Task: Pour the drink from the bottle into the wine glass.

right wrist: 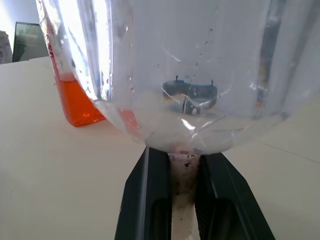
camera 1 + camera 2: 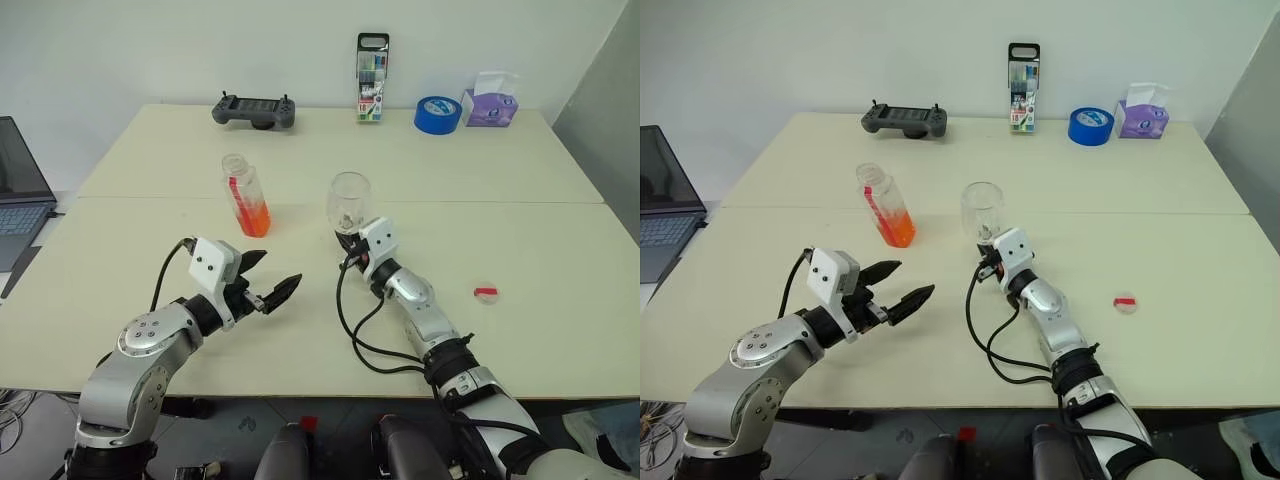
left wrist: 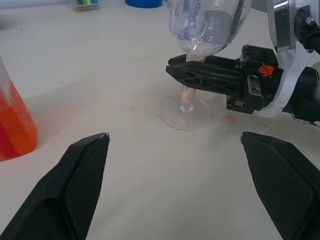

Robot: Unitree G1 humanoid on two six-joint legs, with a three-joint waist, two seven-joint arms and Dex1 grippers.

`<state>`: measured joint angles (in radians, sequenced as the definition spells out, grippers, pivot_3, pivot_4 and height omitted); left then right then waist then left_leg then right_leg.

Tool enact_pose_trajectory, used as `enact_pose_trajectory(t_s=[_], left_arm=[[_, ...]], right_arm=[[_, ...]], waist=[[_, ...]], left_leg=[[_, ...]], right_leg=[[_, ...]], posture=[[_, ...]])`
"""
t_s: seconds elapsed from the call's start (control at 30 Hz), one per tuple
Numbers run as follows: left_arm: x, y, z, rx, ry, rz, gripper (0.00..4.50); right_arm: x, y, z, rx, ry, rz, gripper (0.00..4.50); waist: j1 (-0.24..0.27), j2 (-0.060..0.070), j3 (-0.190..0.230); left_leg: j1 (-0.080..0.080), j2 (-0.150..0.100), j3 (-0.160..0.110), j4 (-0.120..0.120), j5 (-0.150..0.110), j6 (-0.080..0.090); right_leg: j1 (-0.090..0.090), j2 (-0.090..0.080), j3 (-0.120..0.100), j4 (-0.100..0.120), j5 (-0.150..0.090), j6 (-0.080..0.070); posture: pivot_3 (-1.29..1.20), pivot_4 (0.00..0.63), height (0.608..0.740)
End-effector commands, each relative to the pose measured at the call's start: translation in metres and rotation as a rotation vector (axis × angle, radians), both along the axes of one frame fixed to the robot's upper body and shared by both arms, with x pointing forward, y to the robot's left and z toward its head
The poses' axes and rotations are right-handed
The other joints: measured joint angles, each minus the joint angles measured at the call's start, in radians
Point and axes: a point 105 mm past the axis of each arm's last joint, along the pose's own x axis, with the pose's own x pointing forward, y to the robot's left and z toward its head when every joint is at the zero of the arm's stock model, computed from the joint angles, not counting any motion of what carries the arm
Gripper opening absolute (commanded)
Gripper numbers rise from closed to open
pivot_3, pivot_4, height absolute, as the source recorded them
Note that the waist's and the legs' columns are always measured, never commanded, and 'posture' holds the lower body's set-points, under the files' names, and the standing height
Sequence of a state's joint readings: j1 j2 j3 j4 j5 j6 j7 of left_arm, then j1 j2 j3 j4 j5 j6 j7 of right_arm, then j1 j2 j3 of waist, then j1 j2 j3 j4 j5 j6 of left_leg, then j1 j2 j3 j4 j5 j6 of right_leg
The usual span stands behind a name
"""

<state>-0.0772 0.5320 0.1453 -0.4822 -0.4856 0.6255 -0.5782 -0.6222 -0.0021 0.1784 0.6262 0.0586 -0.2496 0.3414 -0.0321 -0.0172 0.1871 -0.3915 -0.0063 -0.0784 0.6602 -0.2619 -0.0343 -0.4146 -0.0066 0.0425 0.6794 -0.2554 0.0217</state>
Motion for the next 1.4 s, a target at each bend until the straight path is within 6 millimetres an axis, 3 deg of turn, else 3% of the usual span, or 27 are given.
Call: enact_pose_trajectory(t_s=[0.03, 0.27, 0.5, 0.67, 0.7, 0.83, 1.0, 1.17, 1.27, 1.4], left_arm=[[-0.002, -0.002, 0.009, 0.006, -0.032, -0.023, 4.50], [-0.002, -0.004, 0.005, 0.005, -0.022, -0.023, 4.50], [0.002, -0.004, 0.002, 0.008, -0.020, -0.010, 4.50], [0.008, 0.002, 0.000, 0.005, -0.031, 0.036, 4.50], [0.010, 0.003, -0.001, 0.002, -0.031, 0.043, 4.50], [0.017, 0.006, -0.003, 0.001, -0.051, 0.087, 4.50], [0.040, 0.022, 0.010, -0.007, -0.162, 0.280, 4.50], [0.048, 0.056, 0.017, 0.005, -0.231, 0.460, 4.50], [0.053, 0.070, 0.018, 0.039, -0.254, 0.515, 4.50], [0.062, 0.085, 0.028, 0.045, -0.300, 0.593, 4.50]], right_arm=[[-0.001, -0.009, -0.028, -0.061, 0.097, -0.001, 0.26], [0.001, -0.014, -0.032, -0.070, 0.180, 0.009, 0.26], [0.000, -0.017, -0.029, -0.076, 0.179, 0.016, 2.47], [-0.007, -0.013, -0.010, -0.065, 0.142, 0.048, 4.30], [-0.010, -0.013, -0.008, -0.072, 0.141, 0.061, 4.48], [-0.026, -0.023, -0.001, -0.105, 0.150, 0.096, 4.48], [-0.053, -0.054, 0.013, -0.148, 0.160, 0.096, 4.48], [-0.094, -0.081, 0.056, -0.248, 0.105, 0.200, 4.48], [-0.104, -0.088, 0.098, -0.282, 0.091, 0.247, 4.48], [-0.103, -0.089, 0.169, -0.311, 0.032, 0.271, 4.48]], waist=[[0.000, 0.000, 0.000], [0.000, 0.000, 0.000], [-0.001, -0.001, -0.001], [-0.002, -0.001, 0.000], [-0.002, -0.001, 0.000], [0.001, 0.000, 0.000], [0.006, -0.001, 0.000], [-0.001, 0.000, 0.000], [-0.003, -0.001, 0.001], [0.001, 0.000, 0.003]], left_leg=[[0.001, 0.000, 0.000, 0.000, 0.000, 0.000], [0.010, -0.001, -0.001, -0.002, 0.000, 0.000], [0.010, 0.000, 0.000, -0.002, 0.000, 0.000], [0.009, 0.000, -0.001, -0.003, 0.000, 0.000], [0.009, 0.000, -0.001, -0.003, 0.000, 0.000], [0.009, 0.000, -0.001, -0.003, 0.000, 0.000], [0.007, -0.001, -0.003, -0.002, 0.000, 0.000], [0.007, -0.001, -0.001, -0.003, -0.001, 0.000], [0.008, 0.000, -0.001, -0.003, -0.001, 0.000], [0.007, 0.000, -0.001, -0.002, -0.001, 0.000]], right_leg=[[0.001, 0.000, 0.000, 0.000, 0.000, 0.000], [0.009, 0.001, 0.000, -0.002, -0.001, -0.001], [0.008, 0.001, 0.001, -0.001, -0.001, -0.001], [0.008, 0.001, 0.000, -0.002, -0.001, -0.001], [0.008, 0.001, 0.000, -0.002, -0.001, -0.001], [0.008, 0.001, 0.000, -0.002, -0.001, -0.001], [0.008, -0.002, 0.000, -0.003, -0.003, 0.003], [0.008, -0.003, 0.000, -0.005, -0.004, 0.004], [0.008, -0.002, -0.001, -0.004, -0.004, 0.005], [0.008, -0.001, -0.002, -0.005, -0.004, 0.005]], posture=[[0.00, 0.150, 0.740], [0.00, 0.150, 0.740], [0.00, 0.150, 0.740], [0.00, 0.150, 0.740], [0.00, 0.150, 0.740], [0.00, 0.150, 0.740], [0.00, 0.150, 0.740], [0.00, 0.150, 0.740], [0.00, 0.150, 0.740], [0.00, 0.150, 0.740]])
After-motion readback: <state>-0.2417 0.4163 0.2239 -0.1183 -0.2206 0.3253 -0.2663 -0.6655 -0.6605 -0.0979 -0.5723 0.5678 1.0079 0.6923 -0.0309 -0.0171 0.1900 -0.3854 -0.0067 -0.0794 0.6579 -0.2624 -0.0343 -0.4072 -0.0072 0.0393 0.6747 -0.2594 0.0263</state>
